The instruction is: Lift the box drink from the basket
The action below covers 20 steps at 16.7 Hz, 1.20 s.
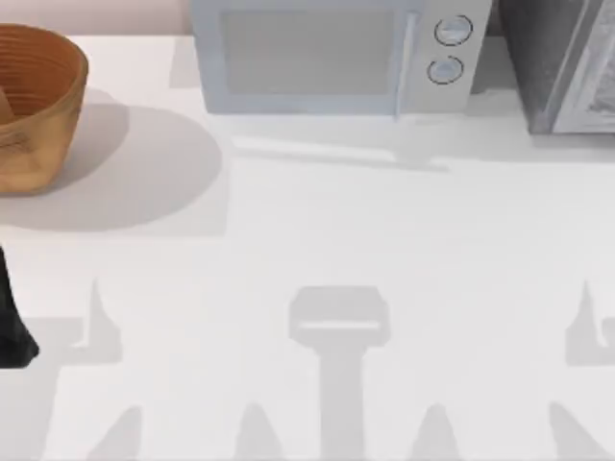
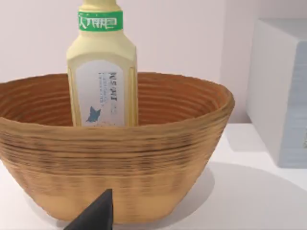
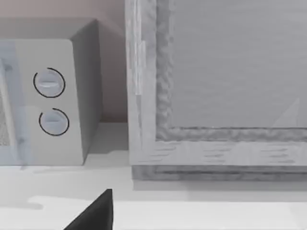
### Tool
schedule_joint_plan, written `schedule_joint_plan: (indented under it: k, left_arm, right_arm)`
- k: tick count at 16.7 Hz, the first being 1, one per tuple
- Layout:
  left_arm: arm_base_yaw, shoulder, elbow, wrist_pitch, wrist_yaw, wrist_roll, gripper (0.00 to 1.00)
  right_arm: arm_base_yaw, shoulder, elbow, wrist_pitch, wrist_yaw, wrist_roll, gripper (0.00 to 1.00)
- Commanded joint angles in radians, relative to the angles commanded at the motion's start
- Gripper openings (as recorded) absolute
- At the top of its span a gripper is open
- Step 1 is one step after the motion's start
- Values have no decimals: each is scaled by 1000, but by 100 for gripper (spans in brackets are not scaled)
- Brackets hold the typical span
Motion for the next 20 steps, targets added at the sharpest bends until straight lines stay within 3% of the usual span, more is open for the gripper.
schedule_joint_plan:
  k: [7, 20]
  left_arm:
    - [20, 147, 49, 92, 22, -2, 100]
    - [156, 1176, 423, 761, 175, 8, 100]
  right_arm:
    - [0, 0, 0, 0, 0, 0, 100]
    - [0, 0, 0, 0, 0, 0, 100]
